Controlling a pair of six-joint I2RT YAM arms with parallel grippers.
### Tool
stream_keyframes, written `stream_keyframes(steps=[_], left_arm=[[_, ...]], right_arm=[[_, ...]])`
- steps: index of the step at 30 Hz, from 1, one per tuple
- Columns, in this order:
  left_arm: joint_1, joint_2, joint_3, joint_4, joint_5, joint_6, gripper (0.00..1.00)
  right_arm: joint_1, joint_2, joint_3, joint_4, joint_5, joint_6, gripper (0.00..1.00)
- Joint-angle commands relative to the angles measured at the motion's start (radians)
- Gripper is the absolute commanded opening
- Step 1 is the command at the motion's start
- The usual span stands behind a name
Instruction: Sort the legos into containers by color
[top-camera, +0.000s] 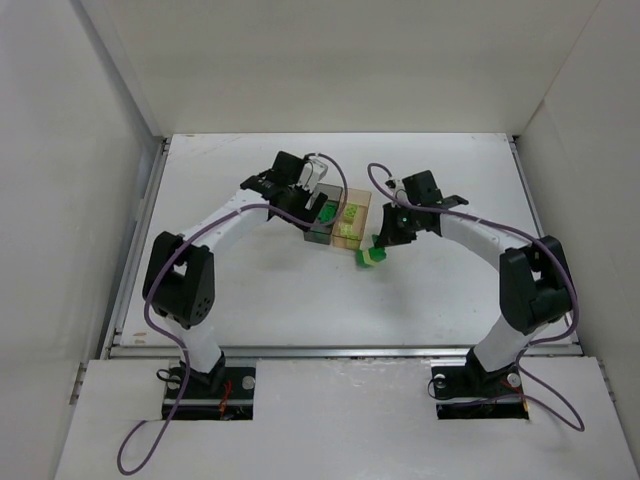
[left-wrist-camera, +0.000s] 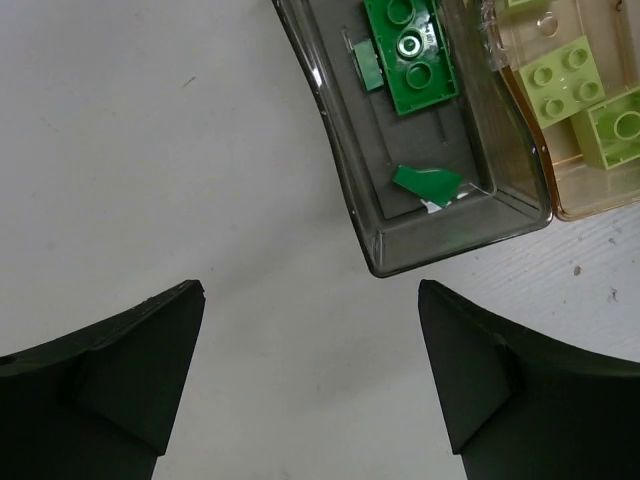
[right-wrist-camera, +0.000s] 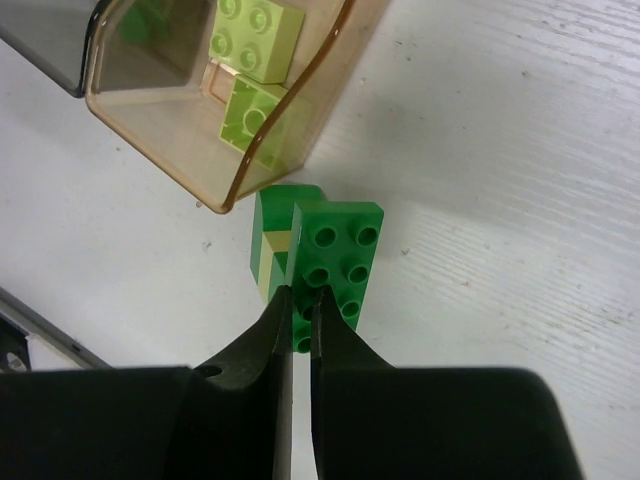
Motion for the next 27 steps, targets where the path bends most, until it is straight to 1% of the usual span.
stream_keyframes(steps=[1,2,3,4,5,8,10,11,14,16,17,19,27], left_arm=[[0.049,0.07,0.077,0.001,0.076,0.014,0.84],[0.058,0.102,0.114,-0.046,0.111,0.003,0.79],[0.058,0.16,0.187,-0.064,0.142,-0.009,0.77],[0.058,0.184,0.214,-0.075,0.208,-0.031,0.74],[0.058,0.202,0.234,-0.089,0.231,-0.043,0.71],[0.058,0.279,0.297,-0.118,0.242,-0.092,0.59],[0.058,0.337,0.343,-0.173,0.242,-0.103,0.52],[0.058,0.349,0.343,-0.186,0.254,-0.103,0.49],[0.058,0.359,0.354,-0.195,0.27,-0.126,0.49],[0.058,0.359,0.343,-0.195,0.27,-0.144,0.4],[0.058,0.359,0.343,-0.195,0.259,-0.164,0.3],[0.058,0.359,0.334,-0.195,0.221,-0.187,0.0],[0.058,0.35,0.354,-0.204,0.149,-0.304,0.0]], right_arm=[[-0.007,-0.018,-0.022,-0.054,0.088,-0.052,0.0],[-0.018,-0.018,-0.032,-0.041,0.088,-0.052,0.0],[-0.018,-0.018,-0.042,-0.03,0.088,-0.043,0.0],[-0.018,-0.027,-0.043,-0.03,0.088,-0.034,0.0],[-0.027,-0.027,-0.043,-0.03,0.088,-0.033,0.0],[-0.027,-0.047,-0.052,-0.03,0.097,-0.033,0.0],[-0.027,-0.059,-0.052,-0.03,0.097,-0.033,0.0],[-0.027,-0.073,-0.061,-0.03,0.097,-0.033,0.0],[-0.027,-0.096,-0.061,-0.03,0.108,-0.024,0.0],[-0.036,-0.105,-0.072,-0.03,0.108,-0.024,0.0],[-0.036,-0.105,-0.072,-0.03,0.117,-0.024,0.0],[-0.036,-0.114,-0.081,-0.021,0.117,-0.015,0.0],[-0.036,-0.105,-0.072,-0.021,0.126,-0.004,0.0]])
